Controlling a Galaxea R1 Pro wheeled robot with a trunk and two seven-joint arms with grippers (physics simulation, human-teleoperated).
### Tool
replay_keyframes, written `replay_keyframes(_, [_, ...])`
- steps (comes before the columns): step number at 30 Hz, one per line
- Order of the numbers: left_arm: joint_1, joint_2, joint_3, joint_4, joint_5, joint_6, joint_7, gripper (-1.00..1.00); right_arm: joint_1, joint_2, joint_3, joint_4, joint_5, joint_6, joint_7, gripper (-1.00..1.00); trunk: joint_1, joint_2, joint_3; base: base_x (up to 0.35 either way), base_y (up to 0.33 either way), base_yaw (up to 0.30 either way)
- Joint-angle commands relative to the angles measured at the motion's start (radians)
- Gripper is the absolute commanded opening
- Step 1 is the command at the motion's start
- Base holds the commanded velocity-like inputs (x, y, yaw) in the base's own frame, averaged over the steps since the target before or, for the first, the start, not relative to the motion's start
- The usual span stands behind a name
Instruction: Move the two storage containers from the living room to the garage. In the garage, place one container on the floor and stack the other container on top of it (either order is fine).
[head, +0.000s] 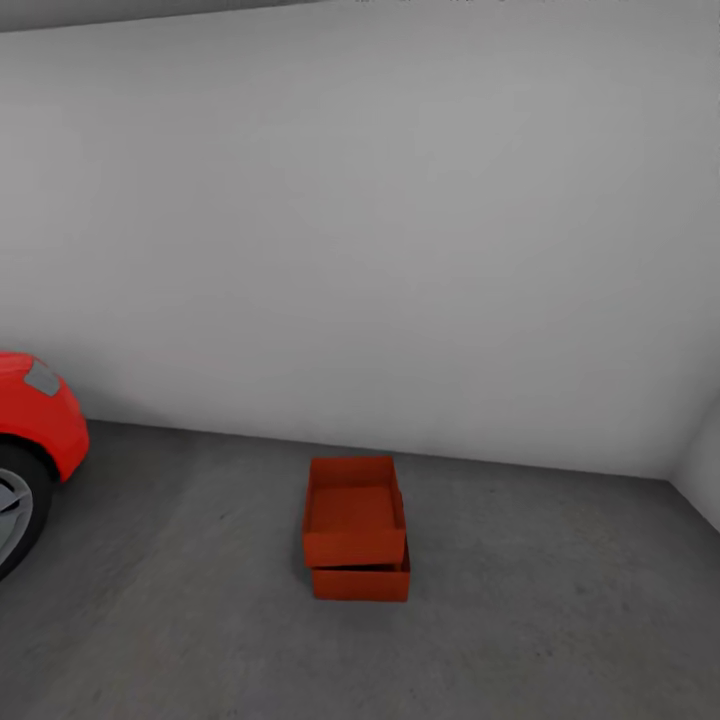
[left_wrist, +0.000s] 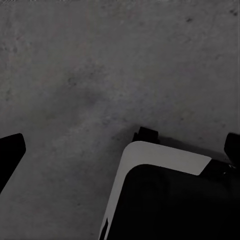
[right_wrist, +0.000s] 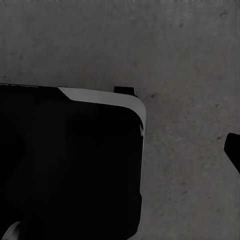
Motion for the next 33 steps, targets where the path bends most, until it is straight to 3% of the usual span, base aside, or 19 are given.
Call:
replay_keyframes(1, [-0.001, 0.0, -0.008, 0.0, 0.009, -0.003, 0.002, 1.0, -0.001, 0.0, 0.004, 0.003, 0.003, -0.006, -0.003, 1.0, 0.0, -0.001, 0.0, 0.0, 0.0, 0.0])
replay_keyframes(33, [0.0, 0.0, -0.008, 0.0, 0.009, -0.003, 0.002, 1.0, -0.001, 0.0, 0.003, 0.003, 0.003, -0.006, -0.003, 1.0, 0.0, -0.001, 0.039, 0.0, 0.0, 0.0])
